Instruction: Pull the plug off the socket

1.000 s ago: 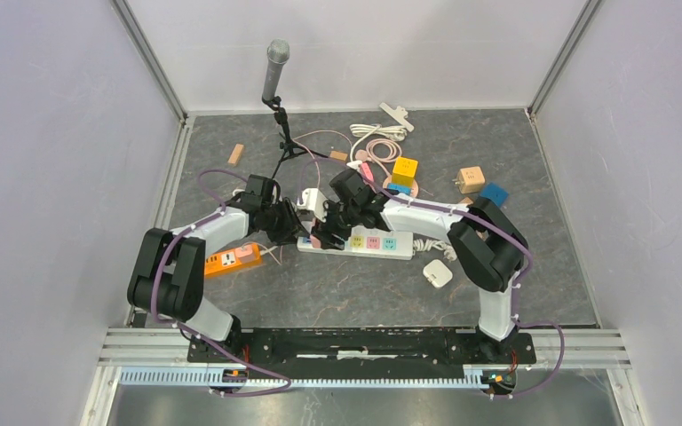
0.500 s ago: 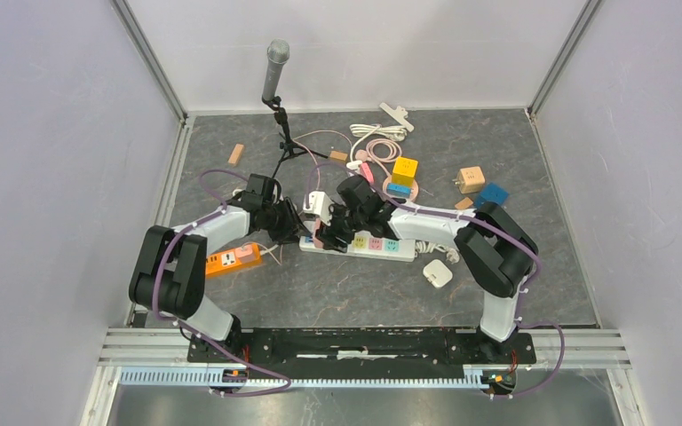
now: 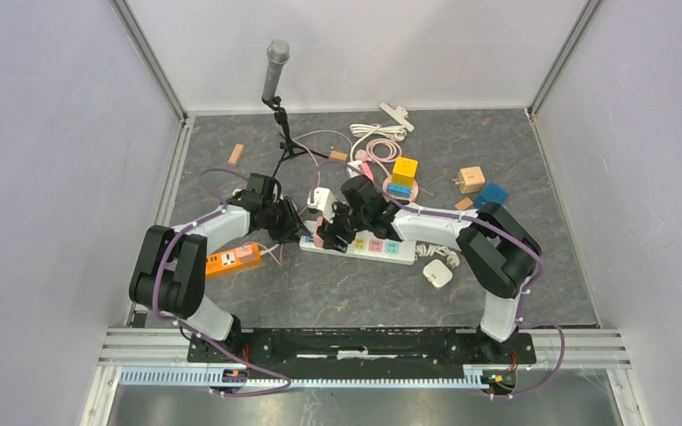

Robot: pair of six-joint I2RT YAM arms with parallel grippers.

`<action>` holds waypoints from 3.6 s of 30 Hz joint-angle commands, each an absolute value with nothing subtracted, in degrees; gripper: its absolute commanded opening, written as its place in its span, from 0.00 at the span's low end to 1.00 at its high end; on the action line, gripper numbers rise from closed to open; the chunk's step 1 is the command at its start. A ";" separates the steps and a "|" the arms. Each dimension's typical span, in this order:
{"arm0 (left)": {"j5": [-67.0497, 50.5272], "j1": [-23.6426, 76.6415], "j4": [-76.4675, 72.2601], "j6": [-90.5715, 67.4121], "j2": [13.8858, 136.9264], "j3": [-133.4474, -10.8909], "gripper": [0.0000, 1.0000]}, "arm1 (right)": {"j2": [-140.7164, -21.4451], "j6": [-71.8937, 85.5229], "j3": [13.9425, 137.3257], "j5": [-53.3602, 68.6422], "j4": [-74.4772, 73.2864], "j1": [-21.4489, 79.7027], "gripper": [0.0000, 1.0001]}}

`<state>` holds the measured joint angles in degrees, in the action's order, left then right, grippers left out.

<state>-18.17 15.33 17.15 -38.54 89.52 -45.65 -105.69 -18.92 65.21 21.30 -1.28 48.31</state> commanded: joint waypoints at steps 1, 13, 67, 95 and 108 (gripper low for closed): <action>-15.16 16.17 21.54 -38.69 91.54 -43.62 0.31 | -101.67 -11.21 65.71 28.13 11.61 48.68 0.00; -15.12 16.16 21.86 -38.44 91.05 -42.63 0.31 | -98.80 -15.48 65.22 20.37 9.28 50.20 0.00; 11.83 15.91 39.95 -21.57 70.15 -73.31 1.00 | -67.98 10.83 46.42 -27.96 -10.85 29.58 0.02; 9.98 15.74 39.11 -19.60 63.19 -68.99 1.00 | -80.65 12.69 48.36 -21.12 -20.96 23.46 0.83; -8.91 15.81 31.44 -20.01 62.31 -65.14 1.00 | -71.88 0.87 48.43 -0.70 -7.02 23.42 0.98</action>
